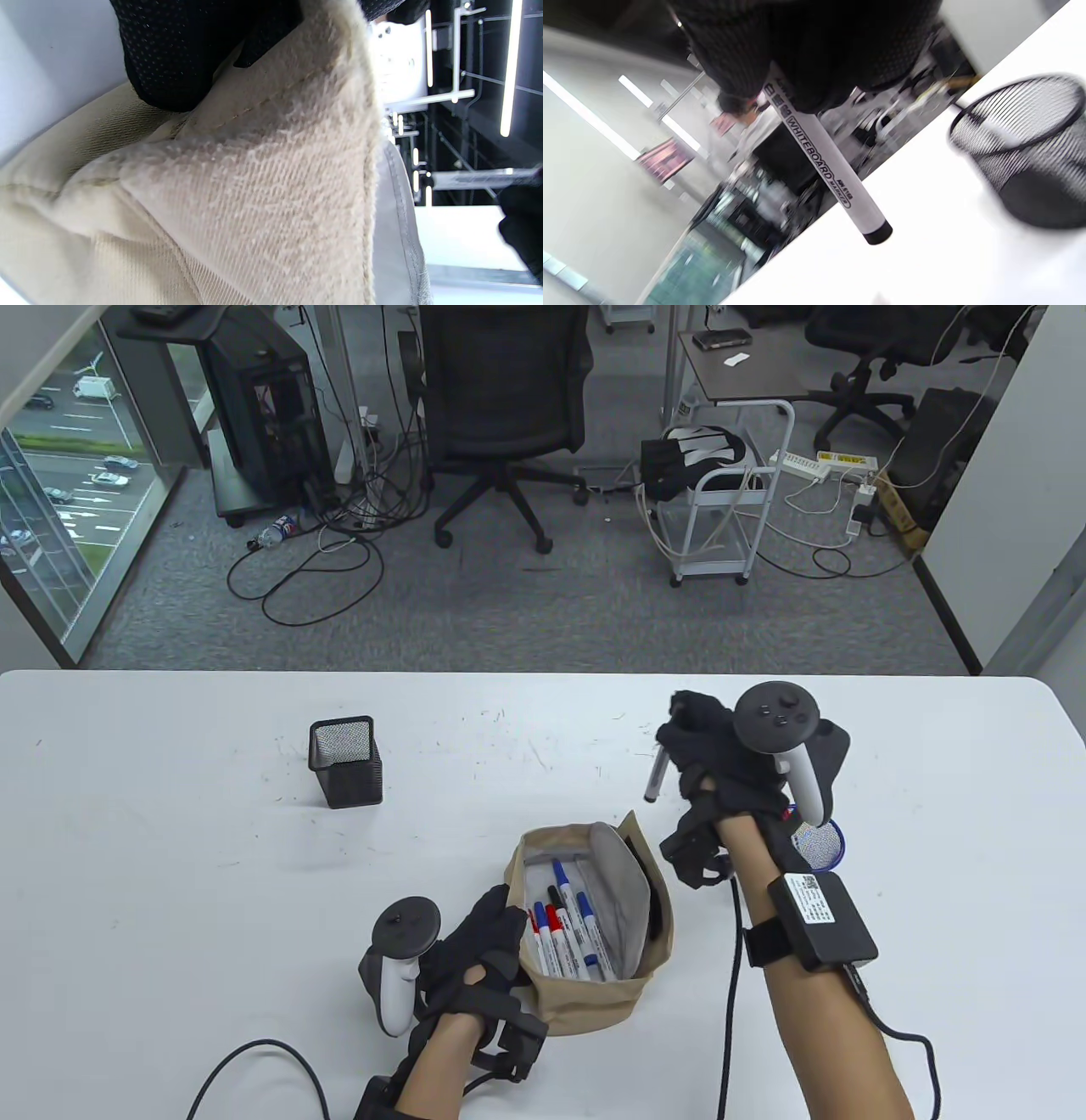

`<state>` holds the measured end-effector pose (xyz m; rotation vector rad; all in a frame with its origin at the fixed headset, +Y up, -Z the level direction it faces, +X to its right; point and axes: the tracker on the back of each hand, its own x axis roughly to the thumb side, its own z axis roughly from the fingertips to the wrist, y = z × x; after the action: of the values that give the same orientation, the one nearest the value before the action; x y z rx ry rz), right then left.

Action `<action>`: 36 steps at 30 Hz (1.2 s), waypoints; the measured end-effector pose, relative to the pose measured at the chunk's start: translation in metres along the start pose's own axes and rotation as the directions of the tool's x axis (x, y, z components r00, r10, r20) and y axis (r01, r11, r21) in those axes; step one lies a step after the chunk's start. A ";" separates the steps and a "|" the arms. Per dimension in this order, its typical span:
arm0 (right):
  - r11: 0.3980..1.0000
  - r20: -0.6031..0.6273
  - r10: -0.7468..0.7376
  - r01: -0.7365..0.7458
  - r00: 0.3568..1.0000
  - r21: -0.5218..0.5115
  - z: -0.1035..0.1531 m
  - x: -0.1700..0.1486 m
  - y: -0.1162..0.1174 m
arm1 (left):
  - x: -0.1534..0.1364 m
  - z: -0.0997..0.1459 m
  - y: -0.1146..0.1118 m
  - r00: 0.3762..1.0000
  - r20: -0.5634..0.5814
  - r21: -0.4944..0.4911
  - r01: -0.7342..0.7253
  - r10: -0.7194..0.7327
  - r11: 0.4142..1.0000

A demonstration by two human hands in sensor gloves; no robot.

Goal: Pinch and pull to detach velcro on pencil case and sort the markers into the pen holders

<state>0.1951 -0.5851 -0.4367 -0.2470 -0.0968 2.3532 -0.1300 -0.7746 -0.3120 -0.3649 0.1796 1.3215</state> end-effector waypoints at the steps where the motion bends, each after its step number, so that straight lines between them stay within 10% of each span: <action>1: 0.999 -0.028 0.006 -0.008 1.000 -0.050 -0.005 -0.008 -0.003 | 0.000 0.000 0.000 1.000 -0.001 -0.001 -0.003 0.003 1.000; 6: 0.951 -0.140 0.157 -0.188 0.978 -0.244 -0.028 -0.045 -0.006 | -0.001 0.000 0.001 1.000 -0.004 0.000 -0.007 0.007 1.000; 15: 0.953 -0.219 0.250 -0.279 0.943 -0.114 -0.042 -0.060 0.002 | 0.000 -0.001 0.001 1.000 -0.007 -0.006 -0.001 0.001 1.000; 23: 0.967 -0.042 0.253 -0.254 0.967 -0.015 -0.001 -0.008 0.001 | -0.001 -0.002 0.001 1.000 -0.004 -0.006 0.003 -0.003 1.000; 30: 0.928 0.102 0.270 -0.287 0.957 0.238 0.049 0.044 0.046 | -0.001 -0.002 0.001 1.000 -0.004 -0.008 -0.003 0.003 1.000; 36: 0.764 0.147 0.395 -0.413 0.907 0.496 0.066 0.059 0.116 | -0.001 -0.002 0.001 1.000 -0.002 -0.010 -0.011 0.010 1.000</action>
<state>0.0604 -0.6259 -0.3973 0.0495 0.6372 2.7025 -0.1309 -0.7760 -0.3138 -0.3739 0.1771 1.3327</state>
